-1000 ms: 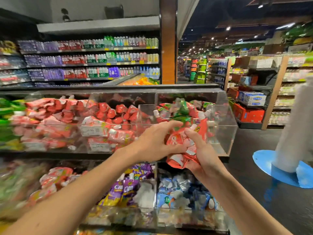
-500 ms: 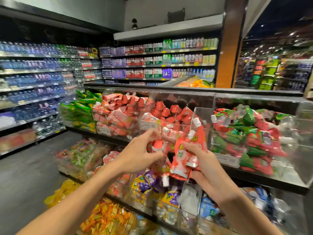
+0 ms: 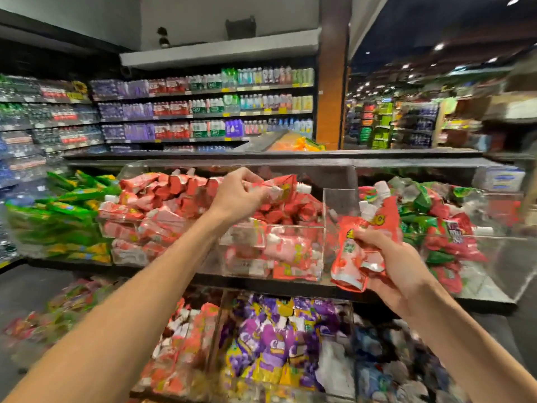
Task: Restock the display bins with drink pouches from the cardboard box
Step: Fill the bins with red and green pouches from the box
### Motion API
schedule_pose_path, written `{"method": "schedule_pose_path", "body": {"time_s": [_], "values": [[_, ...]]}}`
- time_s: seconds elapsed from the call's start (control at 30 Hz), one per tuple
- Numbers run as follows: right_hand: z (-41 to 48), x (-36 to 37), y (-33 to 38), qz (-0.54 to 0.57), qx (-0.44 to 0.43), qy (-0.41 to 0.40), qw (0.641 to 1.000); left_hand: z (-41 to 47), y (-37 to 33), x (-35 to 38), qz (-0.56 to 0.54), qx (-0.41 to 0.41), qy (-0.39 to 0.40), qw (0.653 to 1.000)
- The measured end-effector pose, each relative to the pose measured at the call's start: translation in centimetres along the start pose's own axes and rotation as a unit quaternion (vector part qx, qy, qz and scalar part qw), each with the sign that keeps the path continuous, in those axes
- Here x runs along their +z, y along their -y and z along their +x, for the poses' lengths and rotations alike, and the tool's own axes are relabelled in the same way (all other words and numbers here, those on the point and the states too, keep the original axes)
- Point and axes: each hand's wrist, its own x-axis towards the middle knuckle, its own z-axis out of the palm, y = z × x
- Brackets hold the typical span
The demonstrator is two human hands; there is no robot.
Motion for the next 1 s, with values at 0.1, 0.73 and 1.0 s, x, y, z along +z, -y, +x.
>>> {"method": "schedule_pose_path", "body": {"time_s": [0.1, 0.73, 1.0], "values": [[0.6, 1.6, -0.4, -0.006, -0.023, -0.041, 0.999, 3.5, 2.4, 1.6, 0.099, 0.024, 0.123, 0.987], [3.1, 6.2, -0.2, 0.018, -0.04, -0.039, 0.998, 9.1, 6.2, 7.9, 0.332, 0.164, 0.347, 0.862], [5.6, 6.6, 0.8, 0.017, -0.026, -0.025, 0.999, 6.2, 0.9, 3.2, -0.067, 0.062, 0.354, 0.931]]}}
